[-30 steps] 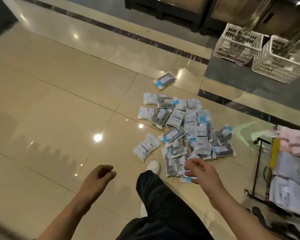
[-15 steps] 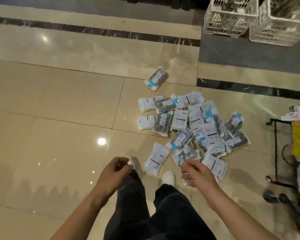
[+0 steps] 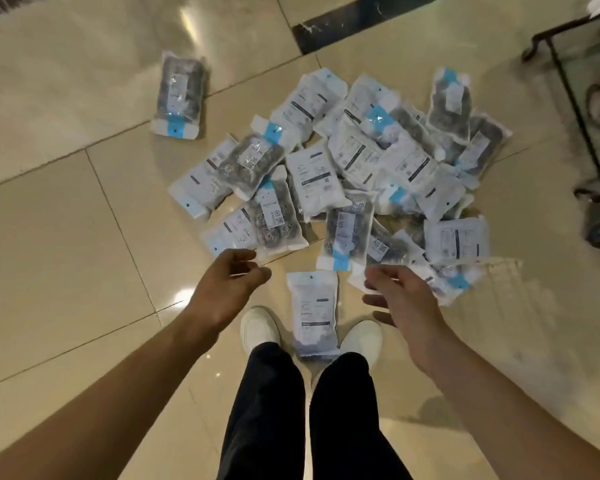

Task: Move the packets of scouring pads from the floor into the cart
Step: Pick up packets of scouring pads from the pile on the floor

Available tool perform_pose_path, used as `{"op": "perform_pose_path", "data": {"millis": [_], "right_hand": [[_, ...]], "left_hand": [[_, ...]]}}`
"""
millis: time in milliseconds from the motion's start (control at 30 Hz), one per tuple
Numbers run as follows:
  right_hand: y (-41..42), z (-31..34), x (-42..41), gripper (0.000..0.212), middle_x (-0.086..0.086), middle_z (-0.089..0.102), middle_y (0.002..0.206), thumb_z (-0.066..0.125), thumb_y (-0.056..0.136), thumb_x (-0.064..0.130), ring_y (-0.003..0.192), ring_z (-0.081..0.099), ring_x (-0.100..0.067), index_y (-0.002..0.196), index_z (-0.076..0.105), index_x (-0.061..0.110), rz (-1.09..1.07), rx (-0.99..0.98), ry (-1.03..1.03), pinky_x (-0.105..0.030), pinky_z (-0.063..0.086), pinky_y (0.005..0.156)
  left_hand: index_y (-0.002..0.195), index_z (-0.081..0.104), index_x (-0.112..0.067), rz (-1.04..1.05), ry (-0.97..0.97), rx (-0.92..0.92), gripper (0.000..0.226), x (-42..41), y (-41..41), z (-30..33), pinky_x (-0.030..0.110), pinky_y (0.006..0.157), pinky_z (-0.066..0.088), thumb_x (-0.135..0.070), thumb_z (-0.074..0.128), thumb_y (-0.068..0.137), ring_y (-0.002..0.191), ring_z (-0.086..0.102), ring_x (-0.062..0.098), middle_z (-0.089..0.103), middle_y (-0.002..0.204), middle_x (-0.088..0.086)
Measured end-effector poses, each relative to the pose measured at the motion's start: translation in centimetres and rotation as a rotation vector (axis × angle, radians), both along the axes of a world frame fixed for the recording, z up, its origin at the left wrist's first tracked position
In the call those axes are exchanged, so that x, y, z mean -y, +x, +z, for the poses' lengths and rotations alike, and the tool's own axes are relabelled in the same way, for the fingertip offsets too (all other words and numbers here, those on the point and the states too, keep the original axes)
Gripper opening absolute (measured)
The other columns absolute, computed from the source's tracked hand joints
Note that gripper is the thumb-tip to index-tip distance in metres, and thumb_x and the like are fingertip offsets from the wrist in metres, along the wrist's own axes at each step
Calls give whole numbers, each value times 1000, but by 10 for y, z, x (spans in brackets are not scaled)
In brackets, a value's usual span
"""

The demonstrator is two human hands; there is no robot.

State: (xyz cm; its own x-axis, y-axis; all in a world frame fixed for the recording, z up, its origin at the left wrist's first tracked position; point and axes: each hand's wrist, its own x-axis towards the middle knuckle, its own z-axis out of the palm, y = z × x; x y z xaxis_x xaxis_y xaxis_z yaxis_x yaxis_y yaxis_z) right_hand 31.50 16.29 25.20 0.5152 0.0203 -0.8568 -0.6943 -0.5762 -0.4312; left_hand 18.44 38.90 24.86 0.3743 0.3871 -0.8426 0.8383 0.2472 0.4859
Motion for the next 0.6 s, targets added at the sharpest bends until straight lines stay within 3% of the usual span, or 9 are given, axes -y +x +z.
{"op": "perform_pose_path", "data": {"millis": [133,267,367,500,600], "right_hand": [[21,-130,-3,29,4,74,111,77,94,38,96,72,-19,119,69,27,0,2,-4,-46,60,93],[54,-240,-3,44,-3,69,110,82,89,39,94,63,-22,125,66,21,-111,39,-36,-41,55,84],[70,-296,-2,51,-3,68,118,87,82,42,105,66,-27,120,59,22,-130,181,-135,-48,57,97],[76,-336,-6,76,1,52,124,88,78,52,107,55,-22,137,53,21,-63,302,-261,-37,50,92],[73,-357,-18,101,0,62,128,90,55,69,112,64,-26,136,55,19,-58,334,-315,-40,55,94]], "left_hand": [[140,55,-21,-41,7,-8,53,-11,35,-138,46,106,52,-31,77,93,117,63,21,65,129,0],[141,54,-16,12,27,-42,55,-28,54,-251,41,94,53,-29,77,93,110,62,24,63,130,9],[149,44,-13,77,133,-68,67,-38,65,-308,33,82,47,-25,78,92,91,58,14,60,130,8],[156,35,-17,189,240,-101,89,-35,71,-351,33,95,45,-33,86,84,114,51,23,48,137,7],[158,31,-21,264,380,-172,108,-27,75,-368,41,107,47,-49,91,73,134,48,32,41,153,10]]}}
